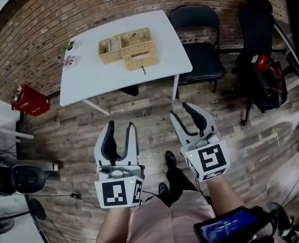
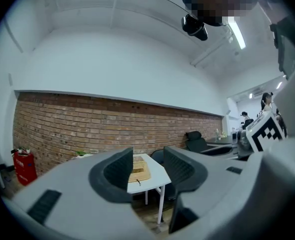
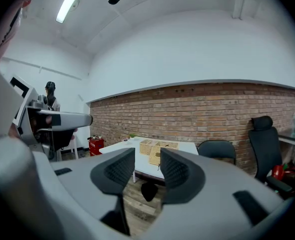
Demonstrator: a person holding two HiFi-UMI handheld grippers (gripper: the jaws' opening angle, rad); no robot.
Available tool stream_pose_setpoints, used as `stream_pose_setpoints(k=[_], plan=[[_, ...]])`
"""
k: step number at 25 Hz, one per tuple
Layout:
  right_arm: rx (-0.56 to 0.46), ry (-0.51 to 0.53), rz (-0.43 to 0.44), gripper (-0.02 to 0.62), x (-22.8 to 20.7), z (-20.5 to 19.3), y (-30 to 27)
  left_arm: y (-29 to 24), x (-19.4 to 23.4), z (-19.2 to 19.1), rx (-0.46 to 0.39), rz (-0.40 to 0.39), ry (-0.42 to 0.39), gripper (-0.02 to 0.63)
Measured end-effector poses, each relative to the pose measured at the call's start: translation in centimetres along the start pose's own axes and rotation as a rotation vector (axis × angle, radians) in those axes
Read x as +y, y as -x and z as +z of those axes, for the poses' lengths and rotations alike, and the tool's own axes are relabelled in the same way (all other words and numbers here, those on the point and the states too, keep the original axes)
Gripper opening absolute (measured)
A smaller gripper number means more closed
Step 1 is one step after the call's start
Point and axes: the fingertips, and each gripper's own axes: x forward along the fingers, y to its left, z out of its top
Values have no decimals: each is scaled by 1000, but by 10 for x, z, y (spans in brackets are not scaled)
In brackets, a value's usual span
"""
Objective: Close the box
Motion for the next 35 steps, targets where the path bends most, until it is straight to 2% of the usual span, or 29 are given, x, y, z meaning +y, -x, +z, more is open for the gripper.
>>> stream_pose_setpoints(k=[7, 16, 22, 29, 35], plan=[[6, -4, 39, 147, -41, 7, -57, -62, 10, 4, 6, 41, -9, 196], [-2, 8, 58, 133, -59, 26, -93, -88, 25, 19, -17, 78, -14, 196], [24, 30, 46, 133, -64, 26, -137, -114, 56, -4, 12, 84, 37, 196], [55, 31, 1, 135, -82, 16, -212, -184, 102, -38, 54, 30, 75, 196], [38, 35, -51, 137, -105, 40, -268, -247, 141, -27, 28, -21, 65, 196]])
